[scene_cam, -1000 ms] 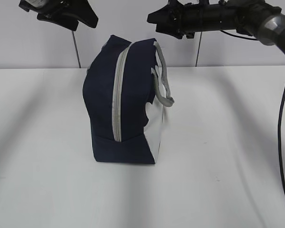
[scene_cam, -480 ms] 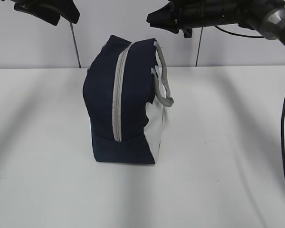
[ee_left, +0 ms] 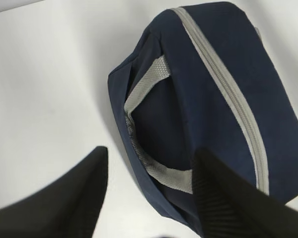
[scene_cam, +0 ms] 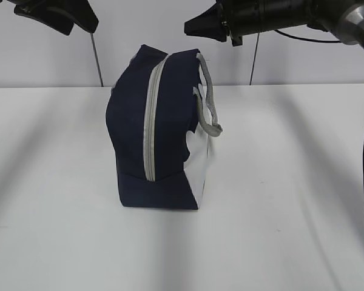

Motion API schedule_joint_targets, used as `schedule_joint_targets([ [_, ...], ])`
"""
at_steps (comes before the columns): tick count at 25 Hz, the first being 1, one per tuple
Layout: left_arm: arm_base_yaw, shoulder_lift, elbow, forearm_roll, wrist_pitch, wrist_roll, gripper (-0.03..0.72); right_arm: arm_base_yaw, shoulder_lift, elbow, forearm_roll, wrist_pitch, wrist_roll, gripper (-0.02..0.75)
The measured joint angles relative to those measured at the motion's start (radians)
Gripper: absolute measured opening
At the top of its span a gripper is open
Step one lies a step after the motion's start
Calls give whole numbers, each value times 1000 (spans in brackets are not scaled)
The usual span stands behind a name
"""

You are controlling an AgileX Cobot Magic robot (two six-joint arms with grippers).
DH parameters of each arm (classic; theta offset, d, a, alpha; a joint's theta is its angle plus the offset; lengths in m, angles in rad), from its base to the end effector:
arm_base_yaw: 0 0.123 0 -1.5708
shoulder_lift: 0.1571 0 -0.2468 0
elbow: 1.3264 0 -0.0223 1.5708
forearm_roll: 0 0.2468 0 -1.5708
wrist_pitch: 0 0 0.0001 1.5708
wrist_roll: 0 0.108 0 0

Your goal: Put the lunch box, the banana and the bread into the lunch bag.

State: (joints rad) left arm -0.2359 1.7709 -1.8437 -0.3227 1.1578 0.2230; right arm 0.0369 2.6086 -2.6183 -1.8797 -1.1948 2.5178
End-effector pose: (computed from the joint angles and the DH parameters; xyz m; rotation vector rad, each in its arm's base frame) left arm 0.3661 -0.1203 0.3298 0.5250 2.4869 -0.4326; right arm 0.5117 0.1146 0.2332 -0.4586 1.9923 1.3067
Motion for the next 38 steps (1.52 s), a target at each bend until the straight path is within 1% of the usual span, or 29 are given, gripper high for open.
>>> schedule_joint_targets([
  [4,0,0,0,29,0,-17,389,-10,0,0,0,-27,23,-16],
  [7,0,0,0,79,0,-39,387,-22,-2,0,0,-32,47,-16],
  [10,0,0,0,93,0,-52,380,-30,-11,0,0,-32,79,-16],
  [13,0,0,0,97,2,-55,377,-34,-75,49,0,-32,91,-16],
  [17,0,0,0,97,6,-57,375,-34,-210,192,0,-32,86,-16],
  [20,0,0,0,98,20,-57,369,-34,-316,358,0,-7,61,-16],
  [25,0,0,0,98,59,-69,355,-34,-458,647,0,124,-24,-16],
  [29,0,-4,3,97,85,-77,353,-34,-573,877,0,261,-113,-16],
  [31,0,-29,44,97,79,-79,353,-34,-642,987,0,336,-161,-16],
  [34,0,-100,174,96,35,-79,353,-34,-725,1116,0,440,-211,-16],
  [38,0,-251,419,95,-65,-79,351,-34,-827,1246,2,520,-233,-16],
])
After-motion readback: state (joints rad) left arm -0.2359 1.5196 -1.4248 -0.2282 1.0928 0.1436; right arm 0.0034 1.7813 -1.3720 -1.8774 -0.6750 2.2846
